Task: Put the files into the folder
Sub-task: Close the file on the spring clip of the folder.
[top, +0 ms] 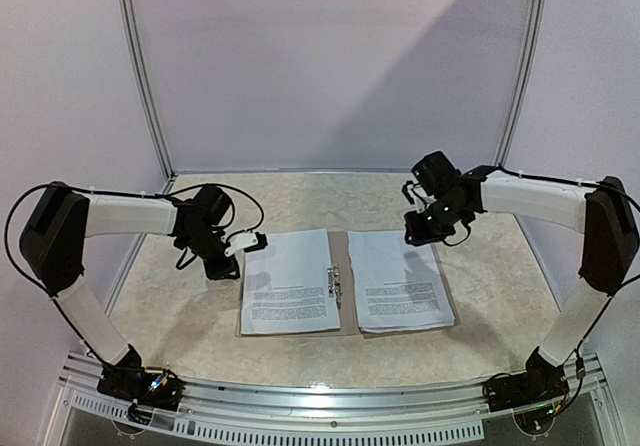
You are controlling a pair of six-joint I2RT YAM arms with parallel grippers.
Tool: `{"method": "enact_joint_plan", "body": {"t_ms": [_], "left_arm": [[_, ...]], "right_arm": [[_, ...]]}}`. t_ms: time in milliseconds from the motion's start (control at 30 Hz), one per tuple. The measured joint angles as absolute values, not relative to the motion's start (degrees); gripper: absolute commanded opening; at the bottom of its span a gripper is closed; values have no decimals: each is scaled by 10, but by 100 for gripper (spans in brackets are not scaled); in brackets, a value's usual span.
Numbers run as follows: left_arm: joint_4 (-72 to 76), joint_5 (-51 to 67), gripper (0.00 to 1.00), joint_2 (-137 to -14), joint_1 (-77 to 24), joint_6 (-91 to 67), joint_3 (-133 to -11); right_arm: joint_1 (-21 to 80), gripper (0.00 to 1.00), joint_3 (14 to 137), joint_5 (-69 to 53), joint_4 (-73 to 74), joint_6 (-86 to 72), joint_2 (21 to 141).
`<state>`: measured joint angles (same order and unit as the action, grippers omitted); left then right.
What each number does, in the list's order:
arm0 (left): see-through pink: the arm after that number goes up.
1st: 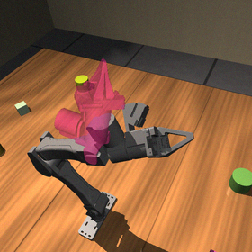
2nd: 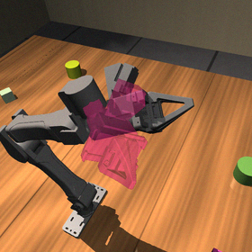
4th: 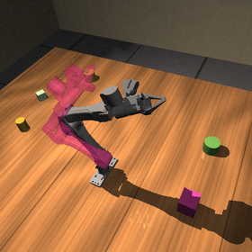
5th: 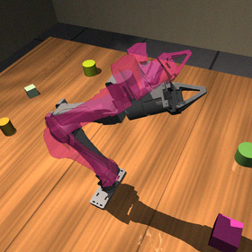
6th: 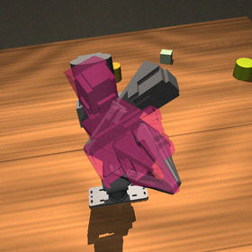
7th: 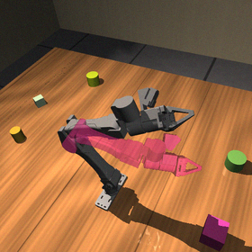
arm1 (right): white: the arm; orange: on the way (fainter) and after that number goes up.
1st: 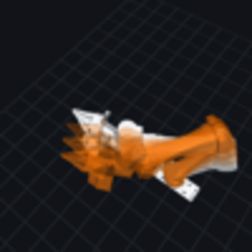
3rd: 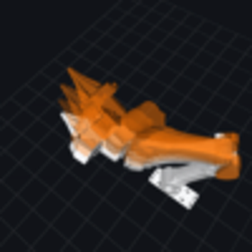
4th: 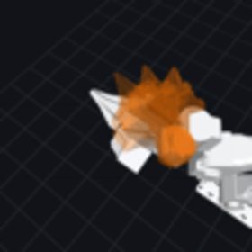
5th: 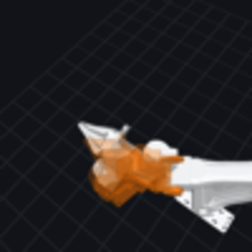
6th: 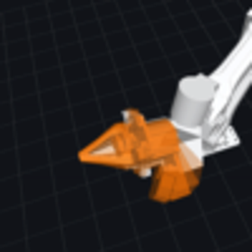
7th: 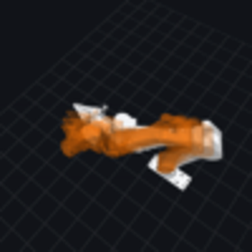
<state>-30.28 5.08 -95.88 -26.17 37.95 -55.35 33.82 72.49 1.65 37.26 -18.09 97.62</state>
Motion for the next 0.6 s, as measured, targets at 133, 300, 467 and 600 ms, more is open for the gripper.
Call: {"method": "enact_joint_plan", "body": {"t_ms": [133, 300, 467, 600], "left_arm": [[-269, 6, 37, -1016, -250, 361, -594], [-241, -22, 37, -1072, -246, 345, -635], [-228, -31, 37, -1089, -245, 340, -653], [-225, -26, 37, -1091, -245, 336, -654]], "right_arm": [[443, 15, 682, 10, 327, -223, 959], [531, 7, 659, 5, 290, -271, 974], [567, 3, 656, -22, 250, -306, 1024], [581, 2, 654, -46, 235, -322, 1067]]}}
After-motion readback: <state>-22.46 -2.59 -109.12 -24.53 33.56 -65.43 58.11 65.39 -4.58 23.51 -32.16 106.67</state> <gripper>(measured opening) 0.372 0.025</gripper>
